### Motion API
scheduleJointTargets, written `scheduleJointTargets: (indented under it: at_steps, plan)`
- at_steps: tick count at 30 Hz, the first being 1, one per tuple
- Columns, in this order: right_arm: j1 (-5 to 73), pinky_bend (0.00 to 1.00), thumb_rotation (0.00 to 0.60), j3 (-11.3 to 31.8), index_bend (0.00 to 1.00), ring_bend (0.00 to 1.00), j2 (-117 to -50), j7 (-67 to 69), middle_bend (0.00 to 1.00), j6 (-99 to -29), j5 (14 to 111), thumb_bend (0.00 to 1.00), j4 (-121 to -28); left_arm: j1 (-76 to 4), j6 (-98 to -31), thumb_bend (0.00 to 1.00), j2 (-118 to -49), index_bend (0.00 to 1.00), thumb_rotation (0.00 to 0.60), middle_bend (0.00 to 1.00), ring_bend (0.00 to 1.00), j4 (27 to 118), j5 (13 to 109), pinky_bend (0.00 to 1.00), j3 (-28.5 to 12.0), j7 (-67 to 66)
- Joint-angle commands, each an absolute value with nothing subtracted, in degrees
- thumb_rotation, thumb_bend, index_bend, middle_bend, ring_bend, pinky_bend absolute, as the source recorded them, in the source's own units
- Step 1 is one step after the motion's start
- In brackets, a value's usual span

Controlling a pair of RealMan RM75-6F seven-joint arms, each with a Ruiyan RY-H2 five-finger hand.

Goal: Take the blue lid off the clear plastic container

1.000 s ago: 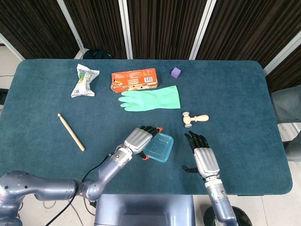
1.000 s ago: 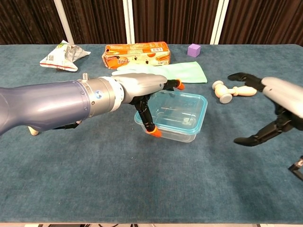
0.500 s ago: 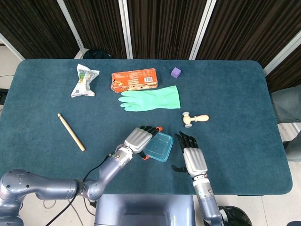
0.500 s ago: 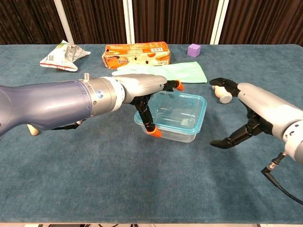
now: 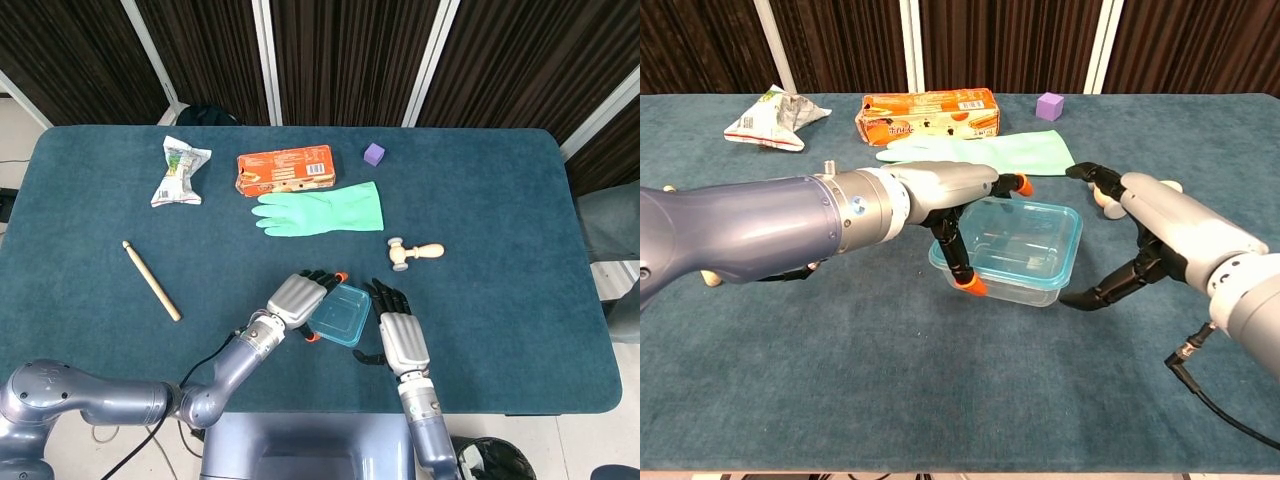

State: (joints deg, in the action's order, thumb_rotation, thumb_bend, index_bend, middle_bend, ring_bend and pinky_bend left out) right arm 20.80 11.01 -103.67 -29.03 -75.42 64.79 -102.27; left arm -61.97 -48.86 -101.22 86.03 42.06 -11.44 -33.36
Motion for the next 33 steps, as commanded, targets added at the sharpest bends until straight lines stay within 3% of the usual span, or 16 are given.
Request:
scheduleJointTargets:
  at_steps: [1, 33]
  plan:
    - [20.90, 0.00, 0.600, 11.23, 0.00, 0.00, -103.94, -28.92, 0.00, -75.52, 64.48, 0.20, -102.13, -62.01, -49.03, 0.14, -101.15, 0.07, 0.600, 0.23, 0.15, 86.22, 41.98, 0.33, -11.42, -33.25]
    - [21.65, 0.00, 0.600, 11.99, 0.00, 0.00, -104.89, -28.26, 0.00, -76.58, 62.72, 0.20, -101.98, -63.27, -49.37, 0.15, -101.05, 0.09, 0.600, 0.23, 0.18, 86.61, 41.19, 0.37, -9.92, -33.98]
